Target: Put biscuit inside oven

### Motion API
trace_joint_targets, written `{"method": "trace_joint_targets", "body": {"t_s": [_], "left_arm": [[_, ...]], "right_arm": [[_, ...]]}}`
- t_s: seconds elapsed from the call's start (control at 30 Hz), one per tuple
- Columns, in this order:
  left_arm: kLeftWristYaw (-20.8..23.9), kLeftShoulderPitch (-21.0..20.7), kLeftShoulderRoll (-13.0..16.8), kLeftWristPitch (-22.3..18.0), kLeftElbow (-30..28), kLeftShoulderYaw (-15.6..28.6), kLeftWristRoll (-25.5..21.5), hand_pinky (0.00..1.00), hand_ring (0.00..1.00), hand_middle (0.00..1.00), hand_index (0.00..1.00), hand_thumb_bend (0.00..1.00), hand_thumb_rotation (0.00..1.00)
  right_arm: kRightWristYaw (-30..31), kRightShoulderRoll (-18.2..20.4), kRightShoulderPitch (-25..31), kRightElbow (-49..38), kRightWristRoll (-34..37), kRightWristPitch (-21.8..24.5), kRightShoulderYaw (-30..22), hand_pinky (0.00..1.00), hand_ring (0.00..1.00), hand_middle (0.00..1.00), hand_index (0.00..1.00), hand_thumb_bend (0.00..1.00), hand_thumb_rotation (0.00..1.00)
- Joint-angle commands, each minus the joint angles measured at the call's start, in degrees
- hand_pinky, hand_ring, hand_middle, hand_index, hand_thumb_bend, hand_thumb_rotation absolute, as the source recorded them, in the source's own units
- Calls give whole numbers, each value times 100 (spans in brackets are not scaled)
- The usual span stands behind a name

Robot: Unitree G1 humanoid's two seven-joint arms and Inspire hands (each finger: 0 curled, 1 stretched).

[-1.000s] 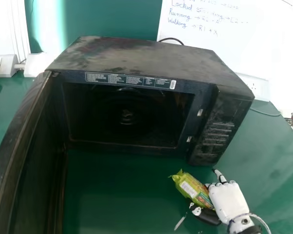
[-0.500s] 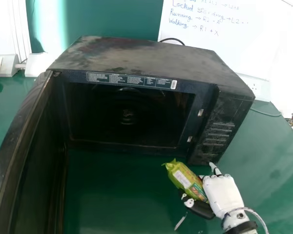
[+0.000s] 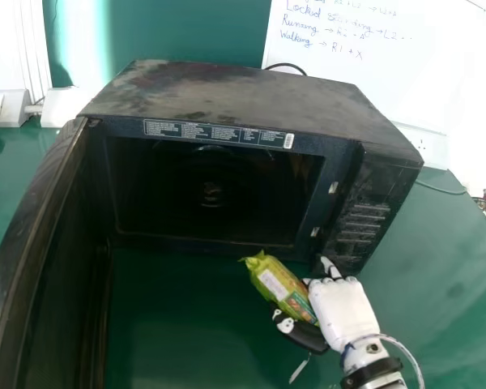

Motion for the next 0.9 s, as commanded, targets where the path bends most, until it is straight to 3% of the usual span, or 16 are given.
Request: {"method": "trace_joint_targets", "body": {"t_s": [0.0, 0.13, 0.2, 0.4, 0.5, 0.87], "left_arm": [[67, 40, -46, -63, -61, -51, 46, 98, 92, 95, 96, 99, 100], [75, 38, -87, -21, -118, -80, 87, 98, 92, 95, 96, 99, 100], [71, 39, -90, -38, -114, -91, 104, 98, 92, 95, 96, 99, 100], [83, 45, -99, -42, -137, -141, 131, 98, 92, 95, 96, 99, 100], [108, 50, -107, -7, -174, -162, 158, 98, 92, 95, 96, 99, 100], [157, 78, -144, -1, -230, -198, 235, 98, 92, 95, 97, 100, 100]], "right_arm": [[17, 39, -104, -84, -134, -9, 86, 9, 17, 41, 48, 53, 0], [-136, 149, -218, -16, -304, -63, 227, 8, 15, 38, 48, 53, 0], [-149, 250, -257, 15, -254, -65, 288, 8, 15, 45, 48, 53, 0], [-103, 480, -408, 162, -235, -44, 489, 9, 17, 47, 48, 53, 0], [-146, 540, -510, 255, -287, -47, 587, 9, 17, 39, 48, 53, 0], [-231, 912, -956, 691, -413, 28, 936, 12, 19, 38, 49, 52, 0]]}}
